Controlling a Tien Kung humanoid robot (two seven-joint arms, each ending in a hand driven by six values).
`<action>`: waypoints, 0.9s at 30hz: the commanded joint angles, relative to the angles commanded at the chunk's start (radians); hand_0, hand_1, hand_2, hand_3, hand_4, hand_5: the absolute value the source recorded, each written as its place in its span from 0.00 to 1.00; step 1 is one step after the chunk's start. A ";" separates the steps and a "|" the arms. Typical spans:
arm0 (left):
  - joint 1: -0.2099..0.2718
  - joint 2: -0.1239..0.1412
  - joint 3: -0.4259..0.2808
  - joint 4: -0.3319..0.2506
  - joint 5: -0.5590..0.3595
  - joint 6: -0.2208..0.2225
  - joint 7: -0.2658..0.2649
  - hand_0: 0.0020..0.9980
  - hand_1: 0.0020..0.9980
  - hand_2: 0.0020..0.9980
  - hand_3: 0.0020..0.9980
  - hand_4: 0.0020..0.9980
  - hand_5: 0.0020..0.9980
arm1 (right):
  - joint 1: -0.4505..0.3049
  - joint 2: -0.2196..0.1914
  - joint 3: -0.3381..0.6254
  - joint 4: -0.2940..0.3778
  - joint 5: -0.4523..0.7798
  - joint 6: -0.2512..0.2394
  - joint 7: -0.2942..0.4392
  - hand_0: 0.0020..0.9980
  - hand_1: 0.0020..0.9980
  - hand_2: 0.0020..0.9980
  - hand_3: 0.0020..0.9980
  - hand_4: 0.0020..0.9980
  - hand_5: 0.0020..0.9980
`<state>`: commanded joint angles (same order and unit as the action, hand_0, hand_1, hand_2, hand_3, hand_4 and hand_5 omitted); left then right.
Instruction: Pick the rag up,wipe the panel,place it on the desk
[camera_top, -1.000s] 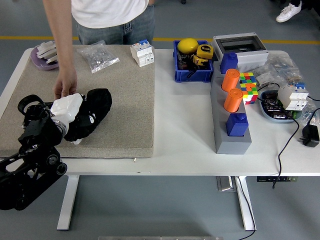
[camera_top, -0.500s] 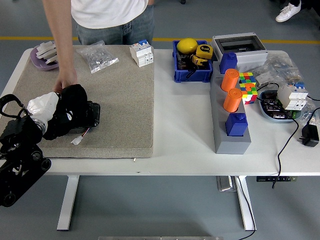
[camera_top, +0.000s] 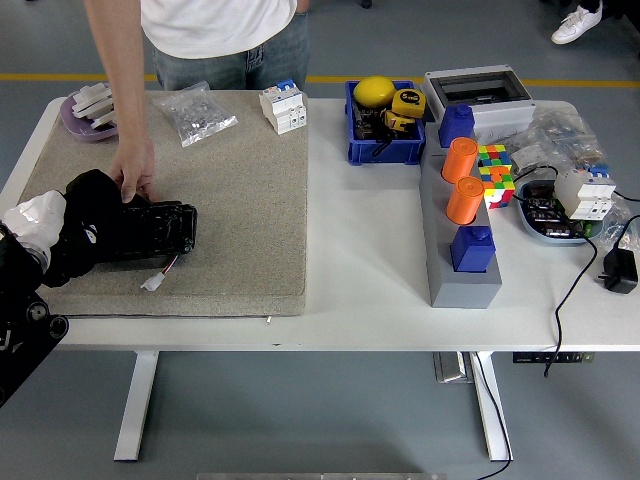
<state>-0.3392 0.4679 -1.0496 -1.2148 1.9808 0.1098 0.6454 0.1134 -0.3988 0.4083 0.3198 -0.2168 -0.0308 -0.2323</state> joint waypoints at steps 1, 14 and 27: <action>0.003 0.002 -0.009 0.004 0.002 0.000 0.000 0.21 0.20 0.54 0.55 0.55 0.09 | 0.000 0.000 0.001 0.000 -0.001 0.000 0.000 0.67 0.68 0.70 0.64 1.00 0.46; 0.049 0.035 -0.122 0.055 0.021 0.001 0.000 0.21 0.20 0.54 0.55 0.55 0.09 | -0.003 -0.002 0.014 0.004 -0.013 0.005 -0.001 0.67 0.68 0.70 0.64 1.00 0.46; 0.052 0.048 -0.167 0.127 0.010 0.026 -0.016 0.21 0.20 0.54 0.55 0.55 0.09 | -0.002 -0.002 0.032 0.010 -0.028 0.007 -0.001 0.67 0.68 0.70 0.64 1.00 0.46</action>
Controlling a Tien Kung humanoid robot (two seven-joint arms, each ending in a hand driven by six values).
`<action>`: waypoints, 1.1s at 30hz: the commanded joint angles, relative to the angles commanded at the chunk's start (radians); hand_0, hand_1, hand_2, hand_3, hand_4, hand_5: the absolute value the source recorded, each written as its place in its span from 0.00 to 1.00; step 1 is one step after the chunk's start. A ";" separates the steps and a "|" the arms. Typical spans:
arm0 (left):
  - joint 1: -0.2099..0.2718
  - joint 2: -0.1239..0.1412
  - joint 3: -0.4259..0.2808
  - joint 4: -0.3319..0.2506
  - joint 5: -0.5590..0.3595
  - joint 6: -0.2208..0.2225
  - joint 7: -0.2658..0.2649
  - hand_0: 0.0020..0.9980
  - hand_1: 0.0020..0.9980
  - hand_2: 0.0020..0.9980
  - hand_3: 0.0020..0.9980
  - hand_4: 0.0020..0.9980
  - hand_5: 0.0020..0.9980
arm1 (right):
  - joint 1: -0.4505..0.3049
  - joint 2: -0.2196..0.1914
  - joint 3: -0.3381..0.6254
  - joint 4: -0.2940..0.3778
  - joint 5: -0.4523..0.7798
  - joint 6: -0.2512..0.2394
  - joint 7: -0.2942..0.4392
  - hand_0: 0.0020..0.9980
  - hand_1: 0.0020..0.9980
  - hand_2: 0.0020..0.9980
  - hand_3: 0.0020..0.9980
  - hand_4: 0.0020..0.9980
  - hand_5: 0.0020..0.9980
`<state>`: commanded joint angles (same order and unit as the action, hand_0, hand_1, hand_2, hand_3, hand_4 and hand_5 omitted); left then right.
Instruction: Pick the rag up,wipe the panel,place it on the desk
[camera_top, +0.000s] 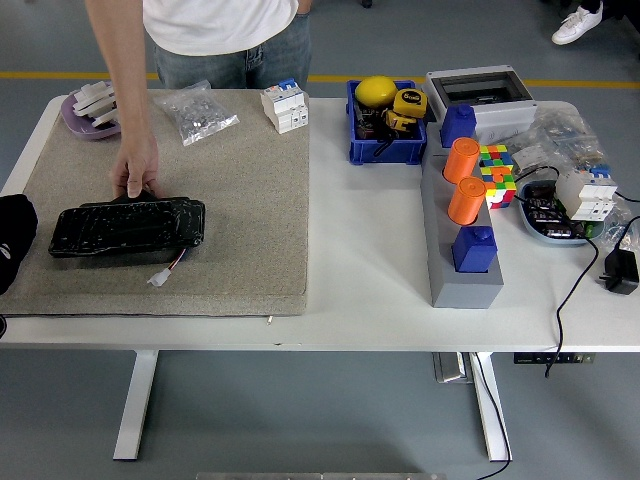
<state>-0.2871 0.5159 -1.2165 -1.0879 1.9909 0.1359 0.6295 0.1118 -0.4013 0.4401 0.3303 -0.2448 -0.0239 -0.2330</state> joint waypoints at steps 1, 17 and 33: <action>-0.003 0.001 0.002 0.005 -0.004 0.005 -0.006 0.21 0.20 0.54 0.55 0.55 0.09 | 0.000 0.000 0.002 0.001 -0.002 0.000 0.000 0.67 0.68 0.70 0.64 1.00 0.46; -0.042 0.005 0.069 0.087 -0.075 0.086 -0.158 0.28 0.31 0.53 0.55 0.55 0.08 | 0.005 0.002 0.014 0.008 -0.019 0.000 -0.002 0.67 0.68 0.70 0.64 1.00 0.46; -0.081 0.012 0.119 0.178 -0.136 0.087 -0.261 0.49 0.54 0.55 0.56 0.59 0.08 | 0.009 0.005 0.046 0.019 -0.050 0.000 -0.003 0.67 0.68 0.70 0.64 1.00 0.46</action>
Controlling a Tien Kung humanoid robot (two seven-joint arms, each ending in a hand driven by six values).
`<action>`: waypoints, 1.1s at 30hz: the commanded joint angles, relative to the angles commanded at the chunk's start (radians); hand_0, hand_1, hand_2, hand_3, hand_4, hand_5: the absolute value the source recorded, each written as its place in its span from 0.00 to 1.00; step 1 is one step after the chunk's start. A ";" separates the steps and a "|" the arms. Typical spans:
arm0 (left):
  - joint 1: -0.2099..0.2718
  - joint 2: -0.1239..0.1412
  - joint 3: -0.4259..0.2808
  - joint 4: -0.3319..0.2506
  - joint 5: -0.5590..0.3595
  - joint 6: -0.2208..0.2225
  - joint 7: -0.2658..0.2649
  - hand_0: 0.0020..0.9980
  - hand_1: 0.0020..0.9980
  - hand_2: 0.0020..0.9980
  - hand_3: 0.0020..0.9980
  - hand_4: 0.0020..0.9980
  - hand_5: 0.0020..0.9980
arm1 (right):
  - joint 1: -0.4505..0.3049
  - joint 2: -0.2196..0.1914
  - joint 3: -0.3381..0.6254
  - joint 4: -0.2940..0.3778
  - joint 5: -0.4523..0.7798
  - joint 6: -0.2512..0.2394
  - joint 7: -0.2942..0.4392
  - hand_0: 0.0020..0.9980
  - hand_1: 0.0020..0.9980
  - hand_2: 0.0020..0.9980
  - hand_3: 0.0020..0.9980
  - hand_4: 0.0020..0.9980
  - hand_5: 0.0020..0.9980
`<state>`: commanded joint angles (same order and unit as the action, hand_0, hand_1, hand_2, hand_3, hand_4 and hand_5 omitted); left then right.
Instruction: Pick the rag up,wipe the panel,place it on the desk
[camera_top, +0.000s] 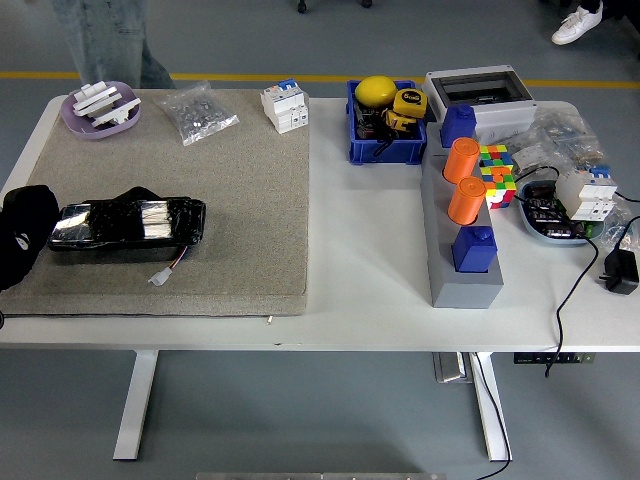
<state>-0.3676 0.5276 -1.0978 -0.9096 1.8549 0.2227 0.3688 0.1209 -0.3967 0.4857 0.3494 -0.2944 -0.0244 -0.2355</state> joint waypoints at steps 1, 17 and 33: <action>-0.001 0.000 0.003 0.005 -0.001 -0.003 -0.002 0.49 0.54 0.55 0.56 0.59 0.08 | 0.000 0.000 0.002 0.001 -0.002 0.000 0.000 0.67 0.68 0.70 0.64 1.00 0.46; 0.000 0.007 0.002 0.025 0.010 -0.037 -0.029 0.55 0.68 0.63 0.58 0.75 0.13 | 0.001 -0.002 0.014 0.005 -0.015 0.000 -0.002 0.67 0.67 0.70 0.65 1.00 0.47; 0.024 0.033 -0.041 -0.052 0.010 -0.122 -0.001 0.59 0.73 0.77 0.75 0.87 0.21 | -0.001 -0.006 0.011 0.003 -0.016 -0.003 -0.003 0.68 0.67 0.70 0.65 1.00 0.46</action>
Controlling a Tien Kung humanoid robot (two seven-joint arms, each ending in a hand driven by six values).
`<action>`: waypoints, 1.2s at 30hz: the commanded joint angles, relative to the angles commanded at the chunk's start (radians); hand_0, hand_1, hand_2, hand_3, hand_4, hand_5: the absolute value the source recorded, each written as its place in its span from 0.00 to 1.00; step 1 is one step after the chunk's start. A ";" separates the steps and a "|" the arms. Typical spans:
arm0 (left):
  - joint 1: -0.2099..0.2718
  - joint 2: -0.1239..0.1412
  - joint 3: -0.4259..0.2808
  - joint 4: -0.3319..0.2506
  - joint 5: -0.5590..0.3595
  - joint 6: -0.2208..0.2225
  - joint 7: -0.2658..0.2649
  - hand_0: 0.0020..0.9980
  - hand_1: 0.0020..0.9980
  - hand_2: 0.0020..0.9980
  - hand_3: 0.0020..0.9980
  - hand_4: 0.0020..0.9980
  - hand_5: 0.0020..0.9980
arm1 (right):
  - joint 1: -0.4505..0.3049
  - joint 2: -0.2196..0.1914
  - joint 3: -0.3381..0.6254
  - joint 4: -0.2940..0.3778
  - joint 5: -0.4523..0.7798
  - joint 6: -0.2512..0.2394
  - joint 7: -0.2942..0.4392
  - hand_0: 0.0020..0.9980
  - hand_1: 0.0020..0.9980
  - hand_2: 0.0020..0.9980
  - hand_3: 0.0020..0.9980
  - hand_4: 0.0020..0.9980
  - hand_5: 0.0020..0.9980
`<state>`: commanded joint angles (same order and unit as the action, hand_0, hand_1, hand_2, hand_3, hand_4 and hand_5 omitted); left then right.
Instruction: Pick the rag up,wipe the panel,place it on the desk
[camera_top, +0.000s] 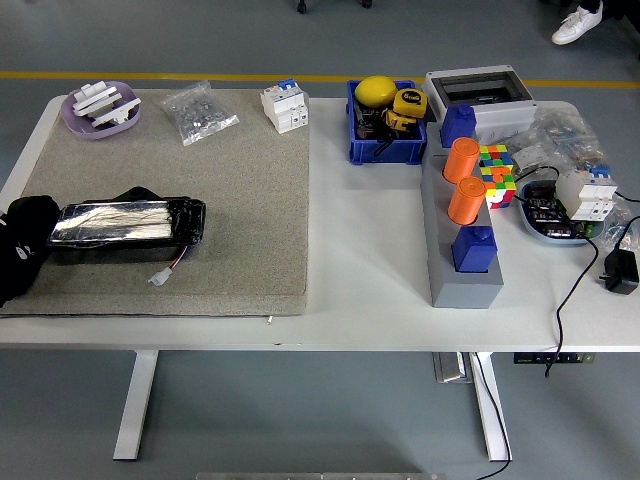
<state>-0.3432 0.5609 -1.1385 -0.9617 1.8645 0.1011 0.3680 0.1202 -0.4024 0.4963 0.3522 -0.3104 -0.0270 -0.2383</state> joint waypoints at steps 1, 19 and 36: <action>0.001 0.001 -0.002 -0.002 -0.001 -0.002 0.000 0.59 0.73 0.77 0.75 0.87 0.21 | 0.000 0.000 0.000 0.000 0.000 0.000 0.000 0.68 0.67 0.70 0.65 1.00 0.46; 0.059 0.028 -0.153 -0.133 -0.078 -0.024 -0.020 0.57 0.71 0.76 0.79 0.92 0.34 | -0.007 0.000 0.003 -0.001 -0.007 0.001 -0.002 0.68 0.67 0.70 0.64 1.00 0.46; 0.128 -0.050 -0.325 -0.150 -0.405 0.113 -0.175 0.44 0.58 0.59 0.59 0.73 0.29 | -0.009 0.005 0.008 -0.001 -0.029 0.003 -0.005 0.68 0.67 0.70 0.64 1.00 0.46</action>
<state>-0.2149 0.5109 -1.4636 -1.1112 1.4597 0.2146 0.1931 0.1117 -0.3973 0.5045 0.3516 -0.3395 -0.0236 -0.2434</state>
